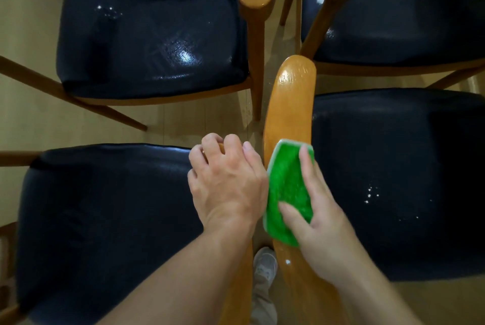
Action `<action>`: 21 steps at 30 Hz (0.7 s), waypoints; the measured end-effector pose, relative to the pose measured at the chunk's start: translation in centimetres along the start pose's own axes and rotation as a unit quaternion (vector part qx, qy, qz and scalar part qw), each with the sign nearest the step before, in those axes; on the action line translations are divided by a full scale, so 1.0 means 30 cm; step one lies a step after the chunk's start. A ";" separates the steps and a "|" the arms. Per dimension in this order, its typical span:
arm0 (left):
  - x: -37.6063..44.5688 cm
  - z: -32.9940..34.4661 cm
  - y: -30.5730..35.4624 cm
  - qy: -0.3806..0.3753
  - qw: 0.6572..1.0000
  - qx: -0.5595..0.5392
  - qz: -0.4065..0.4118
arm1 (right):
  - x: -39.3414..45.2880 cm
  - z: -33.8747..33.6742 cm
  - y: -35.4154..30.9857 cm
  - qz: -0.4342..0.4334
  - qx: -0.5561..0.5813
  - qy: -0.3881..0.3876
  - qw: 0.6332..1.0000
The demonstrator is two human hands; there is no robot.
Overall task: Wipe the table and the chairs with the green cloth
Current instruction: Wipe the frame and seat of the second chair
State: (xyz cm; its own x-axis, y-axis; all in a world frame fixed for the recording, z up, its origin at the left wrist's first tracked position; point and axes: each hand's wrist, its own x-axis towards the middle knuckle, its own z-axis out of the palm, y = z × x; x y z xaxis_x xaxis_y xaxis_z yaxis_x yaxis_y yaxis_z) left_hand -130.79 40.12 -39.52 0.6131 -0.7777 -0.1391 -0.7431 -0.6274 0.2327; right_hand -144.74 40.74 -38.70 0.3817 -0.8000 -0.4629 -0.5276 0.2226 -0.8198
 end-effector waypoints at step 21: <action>0.001 0.002 -0.004 -0.011 0.999 -0.047 -0.011 | 0.385 -0.036 -0.179 -0.086 -0.267 0.100 0.955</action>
State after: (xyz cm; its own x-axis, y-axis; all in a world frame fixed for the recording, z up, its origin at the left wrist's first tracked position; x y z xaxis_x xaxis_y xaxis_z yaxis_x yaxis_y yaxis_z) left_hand -130.70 40.15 -39.61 0.6221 -0.7652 -0.1659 -0.7004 -0.6385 0.3189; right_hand -138.32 29.70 -39.29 0.3731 -0.9016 -0.2189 -0.8018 -0.1946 -0.5651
